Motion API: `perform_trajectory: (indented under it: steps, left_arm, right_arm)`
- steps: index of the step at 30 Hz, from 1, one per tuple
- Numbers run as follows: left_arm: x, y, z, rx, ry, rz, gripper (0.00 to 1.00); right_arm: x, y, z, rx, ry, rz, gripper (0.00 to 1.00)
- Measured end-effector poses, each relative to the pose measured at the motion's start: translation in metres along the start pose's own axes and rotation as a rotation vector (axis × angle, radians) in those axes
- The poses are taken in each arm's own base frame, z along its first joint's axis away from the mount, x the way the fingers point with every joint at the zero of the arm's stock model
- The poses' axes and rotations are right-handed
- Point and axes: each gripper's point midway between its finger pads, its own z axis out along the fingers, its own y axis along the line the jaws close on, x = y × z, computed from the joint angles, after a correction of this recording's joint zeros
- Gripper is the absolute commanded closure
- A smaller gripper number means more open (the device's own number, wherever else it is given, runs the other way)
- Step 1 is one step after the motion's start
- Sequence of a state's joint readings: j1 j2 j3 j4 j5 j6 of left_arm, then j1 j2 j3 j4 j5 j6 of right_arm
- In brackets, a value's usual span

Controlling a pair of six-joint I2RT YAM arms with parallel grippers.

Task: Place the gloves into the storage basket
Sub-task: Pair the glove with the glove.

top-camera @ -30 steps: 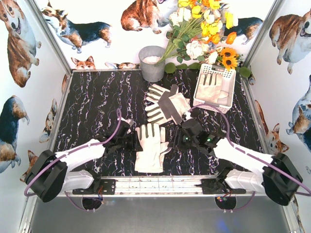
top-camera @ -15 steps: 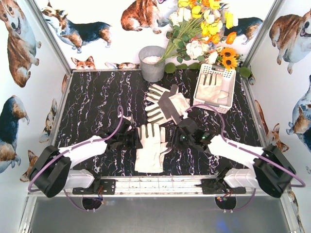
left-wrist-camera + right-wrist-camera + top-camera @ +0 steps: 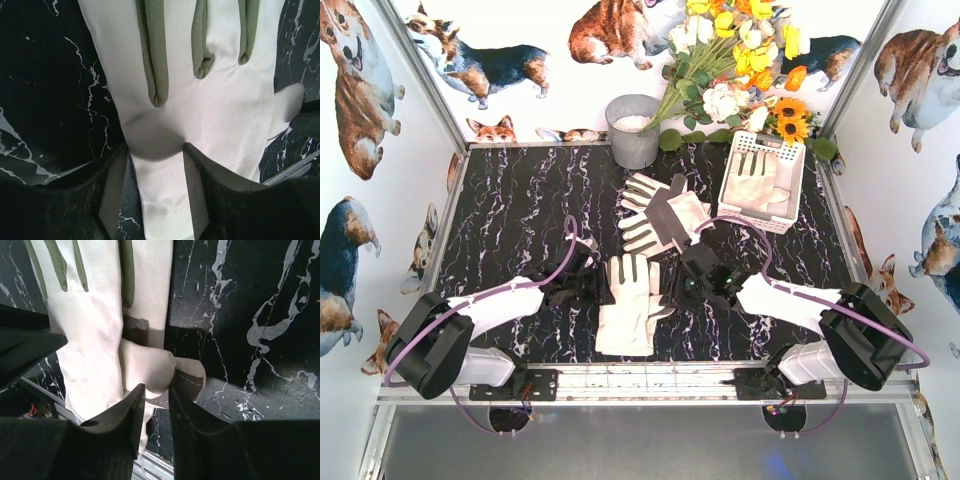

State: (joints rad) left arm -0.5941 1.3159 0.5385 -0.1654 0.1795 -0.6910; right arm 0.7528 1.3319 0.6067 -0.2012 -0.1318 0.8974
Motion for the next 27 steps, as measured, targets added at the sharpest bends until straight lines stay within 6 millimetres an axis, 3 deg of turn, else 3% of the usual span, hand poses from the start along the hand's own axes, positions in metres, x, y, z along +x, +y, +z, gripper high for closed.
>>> perform_trajectory:
  steps: [7,12,20,27]
  left_arm:
    - [0.0,0.0,0.001,0.004,0.001,0.007,0.64]
    - [0.001,-0.001,0.001,0.012,0.007,0.013,0.64]
    - [0.004,-0.001,0.0,0.018,0.015,0.014,0.62]
    - [0.004,-0.002,0.0,0.026,0.017,0.015,0.62]
  right_arm:
    - [0.001,0.002,0.002,-0.01,0.01,0.004,1.0]
    - [0.0,0.008,-0.003,-0.035,0.002,0.003,1.0]
    - [-0.011,0.028,-0.03,-0.118,-0.056,0.001,1.0]
    - [-0.009,0.027,-0.038,-0.123,-0.066,0.002,1.0]
